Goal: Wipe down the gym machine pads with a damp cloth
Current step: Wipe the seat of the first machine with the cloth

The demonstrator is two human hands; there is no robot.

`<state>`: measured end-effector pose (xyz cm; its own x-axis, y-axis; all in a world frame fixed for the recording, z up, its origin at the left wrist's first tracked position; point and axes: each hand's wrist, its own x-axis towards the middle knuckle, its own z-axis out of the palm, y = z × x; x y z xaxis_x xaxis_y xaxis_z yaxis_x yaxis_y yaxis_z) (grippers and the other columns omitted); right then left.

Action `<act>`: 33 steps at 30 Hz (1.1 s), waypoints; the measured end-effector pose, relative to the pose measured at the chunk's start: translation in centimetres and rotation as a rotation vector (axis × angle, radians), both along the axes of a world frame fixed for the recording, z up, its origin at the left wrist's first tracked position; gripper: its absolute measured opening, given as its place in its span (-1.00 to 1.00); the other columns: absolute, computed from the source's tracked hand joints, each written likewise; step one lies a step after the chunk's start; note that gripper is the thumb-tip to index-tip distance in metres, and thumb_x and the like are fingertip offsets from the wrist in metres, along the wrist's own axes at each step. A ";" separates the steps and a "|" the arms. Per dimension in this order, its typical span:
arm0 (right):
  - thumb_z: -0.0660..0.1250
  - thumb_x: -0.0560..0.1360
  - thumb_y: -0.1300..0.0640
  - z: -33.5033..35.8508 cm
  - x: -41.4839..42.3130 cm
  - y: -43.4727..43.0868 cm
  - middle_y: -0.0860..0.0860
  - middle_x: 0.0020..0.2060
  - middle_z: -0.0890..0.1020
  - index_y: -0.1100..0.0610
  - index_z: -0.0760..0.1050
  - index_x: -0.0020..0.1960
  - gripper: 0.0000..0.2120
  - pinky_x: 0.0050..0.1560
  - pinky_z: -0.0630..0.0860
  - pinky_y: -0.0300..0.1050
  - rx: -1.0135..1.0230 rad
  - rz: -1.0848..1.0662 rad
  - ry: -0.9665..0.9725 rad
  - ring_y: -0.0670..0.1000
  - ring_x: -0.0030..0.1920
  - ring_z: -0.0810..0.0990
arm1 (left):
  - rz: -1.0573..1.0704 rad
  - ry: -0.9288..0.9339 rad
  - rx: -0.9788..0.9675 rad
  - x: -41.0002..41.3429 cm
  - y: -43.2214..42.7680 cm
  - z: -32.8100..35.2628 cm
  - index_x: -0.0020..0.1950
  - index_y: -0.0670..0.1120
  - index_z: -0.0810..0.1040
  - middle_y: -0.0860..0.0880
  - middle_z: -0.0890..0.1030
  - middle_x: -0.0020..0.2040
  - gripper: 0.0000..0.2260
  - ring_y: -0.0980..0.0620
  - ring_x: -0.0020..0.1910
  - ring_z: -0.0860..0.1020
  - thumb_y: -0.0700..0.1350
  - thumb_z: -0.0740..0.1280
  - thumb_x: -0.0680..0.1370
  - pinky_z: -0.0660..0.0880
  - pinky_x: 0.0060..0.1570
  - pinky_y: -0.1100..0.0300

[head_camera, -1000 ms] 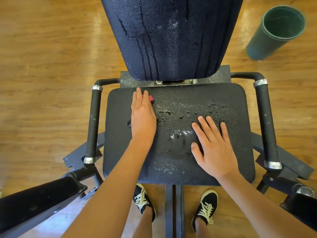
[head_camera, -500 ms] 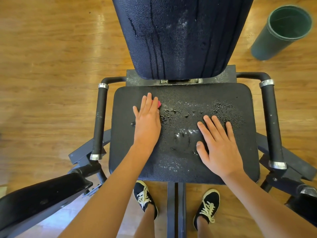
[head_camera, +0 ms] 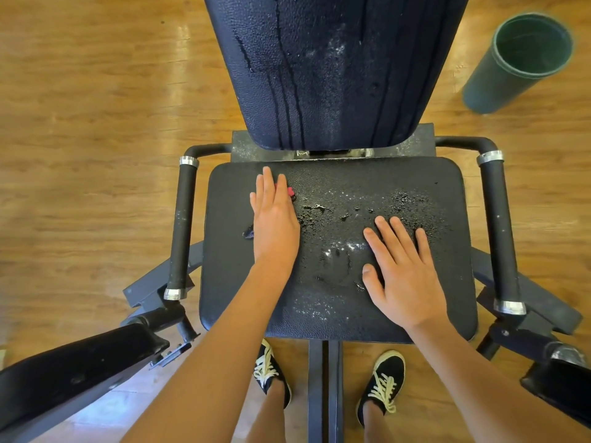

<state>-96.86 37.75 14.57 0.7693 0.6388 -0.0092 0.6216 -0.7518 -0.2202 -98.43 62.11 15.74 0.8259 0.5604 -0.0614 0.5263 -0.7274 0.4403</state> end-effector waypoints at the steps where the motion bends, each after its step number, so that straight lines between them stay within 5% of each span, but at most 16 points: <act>1: 0.10 0.64 -0.05 0.0 0.1 0.0 0.09 0.61 0.25 0.10 0.31 0.59 -0.45 0.60 0.04 0.31 0.000 0.001 -0.001 0.13 0.64 0.09 | 0.001 0.000 -0.005 0.2 0.0 0.0 0.60 -0.23 0.25 -0.22 0.09 0.66 -0.57 -0.19 0.64 0.06 -0.29 0.12 0.71 0.11 0.59 -0.16; 21: 0.11 0.64 -0.05 -0.2 -0.1 -0.1 0.09 0.62 0.24 0.10 0.29 0.59 -0.45 0.60 0.02 0.30 0.012 0.002 -0.016 0.12 0.65 0.09 | -0.088 0.054 -0.058 -6.7 -2.3 0.9 0.53 -0.20 0.41 -0.17 0.26 0.62 -0.61 -0.15 0.60 0.21 -0.31 0.23 0.68 0.37 0.46 -0.18; 33: 0.09 0.64 -0.05 -0.4 0.0 0.0 0.09 0.61 0.25 0.10 0.30 0.59 -0.46 0.60 0.04 0.31 0.026 -0.003 -0.024 0.12 0.64 0.10 | -0.090 0.030 0.006 -1.7 -0.1 0.8 0.53 -0.22 0.39 -0.16 0.23 0.63 -0.62 -0.17 0.63 0.13 -0.31 0.20 0.69 0.24 0.54 -0.15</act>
